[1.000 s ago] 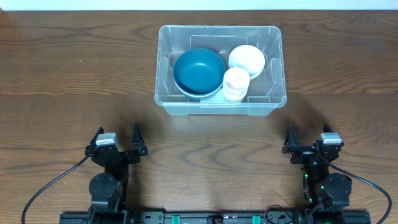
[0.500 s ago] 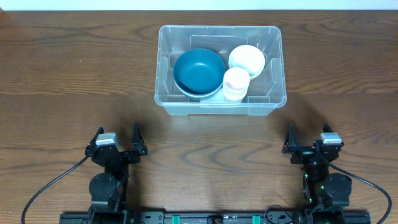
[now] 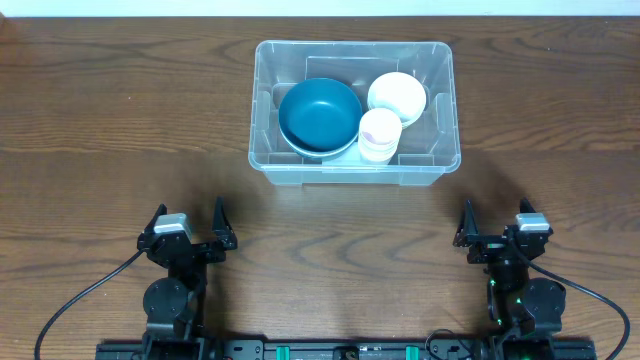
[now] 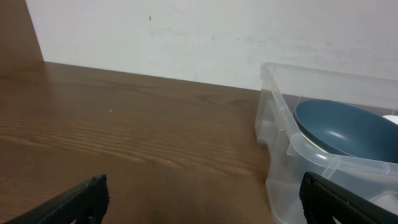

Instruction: Pack container

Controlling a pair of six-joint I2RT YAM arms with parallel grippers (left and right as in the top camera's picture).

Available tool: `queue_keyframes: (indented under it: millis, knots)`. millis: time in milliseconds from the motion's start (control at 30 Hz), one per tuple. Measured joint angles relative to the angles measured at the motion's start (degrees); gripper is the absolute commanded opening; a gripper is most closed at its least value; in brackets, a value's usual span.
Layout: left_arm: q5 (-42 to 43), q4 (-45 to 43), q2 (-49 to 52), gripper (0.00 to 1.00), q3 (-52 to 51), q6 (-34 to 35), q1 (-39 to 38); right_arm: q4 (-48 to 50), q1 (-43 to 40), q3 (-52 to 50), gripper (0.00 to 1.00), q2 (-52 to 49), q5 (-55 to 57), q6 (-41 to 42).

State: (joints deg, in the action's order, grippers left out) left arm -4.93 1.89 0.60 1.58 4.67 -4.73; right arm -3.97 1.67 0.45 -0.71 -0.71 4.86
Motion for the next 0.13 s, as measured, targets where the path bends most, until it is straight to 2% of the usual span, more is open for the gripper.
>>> queue_keyframes:
  millis: [133]
  knots:
    - [0.0, 0.0, 0.0, 0.98, 0.0, 0.0, 0.0, 0.0, 0.0, 0.0, 0.99, 0.0, 0.0, 0.0]
